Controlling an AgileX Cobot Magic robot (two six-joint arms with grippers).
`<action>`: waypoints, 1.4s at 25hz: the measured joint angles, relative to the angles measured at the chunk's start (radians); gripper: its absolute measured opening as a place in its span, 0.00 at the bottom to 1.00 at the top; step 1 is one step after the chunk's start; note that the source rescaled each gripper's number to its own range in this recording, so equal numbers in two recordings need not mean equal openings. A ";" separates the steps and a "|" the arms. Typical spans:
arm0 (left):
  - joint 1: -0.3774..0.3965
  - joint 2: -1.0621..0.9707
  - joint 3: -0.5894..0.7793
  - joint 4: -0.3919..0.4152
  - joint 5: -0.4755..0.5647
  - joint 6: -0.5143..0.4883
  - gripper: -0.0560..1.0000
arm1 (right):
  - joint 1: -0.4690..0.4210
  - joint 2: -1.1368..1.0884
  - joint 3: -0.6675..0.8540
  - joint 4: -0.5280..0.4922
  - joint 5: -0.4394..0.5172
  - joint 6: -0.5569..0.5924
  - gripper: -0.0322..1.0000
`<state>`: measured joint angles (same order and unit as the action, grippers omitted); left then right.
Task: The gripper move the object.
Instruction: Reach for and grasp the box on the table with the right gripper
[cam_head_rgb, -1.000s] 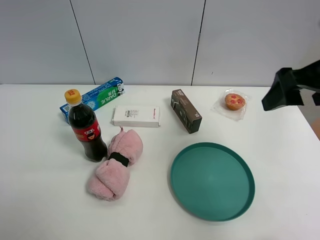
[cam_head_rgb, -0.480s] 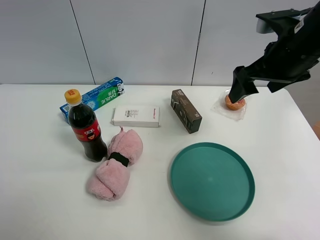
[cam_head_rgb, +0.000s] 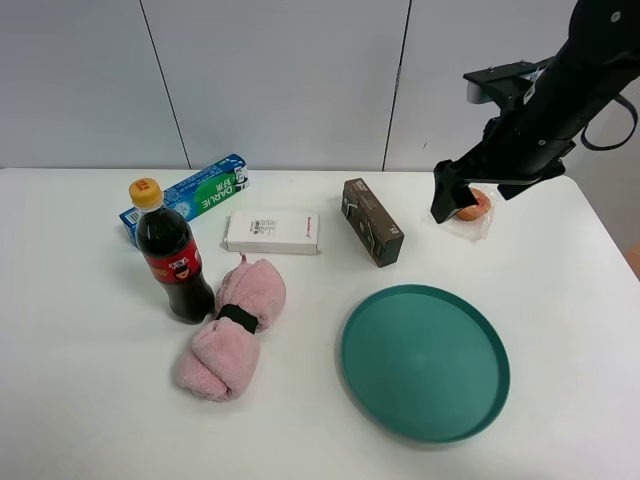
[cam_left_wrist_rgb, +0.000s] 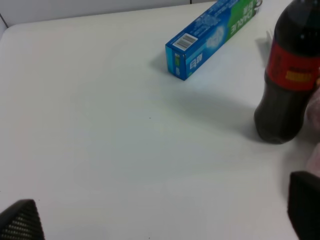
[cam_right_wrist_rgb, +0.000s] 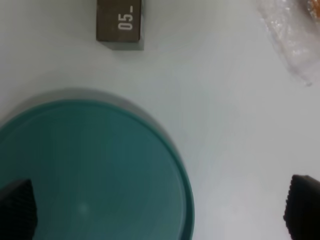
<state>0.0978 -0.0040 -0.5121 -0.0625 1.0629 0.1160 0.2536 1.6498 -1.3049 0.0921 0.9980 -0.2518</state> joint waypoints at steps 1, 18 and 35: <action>0.000 0.000 0.000 0.000 0.000 0.000 1.00 | 0.000 0.021 0.000 0.000 -0.015 -0.002 1.00; 0.000 0.000 0.000 0.000 0.000 0.000 1.00 | 0.079 0.292 -0.172 0.097 -0.157 -0.026 1.00; 0.000 0.000 0.000 0.001 0.000 0.000 1.00 | 0.099 0.499 -0.231 0.086 -0.239 -0.018 1.00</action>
<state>0.0978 -0.0040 -0.5121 -0.0615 1.0629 0.1160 0.3522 2.1487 -1.5355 0.1778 0.7588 -0.2699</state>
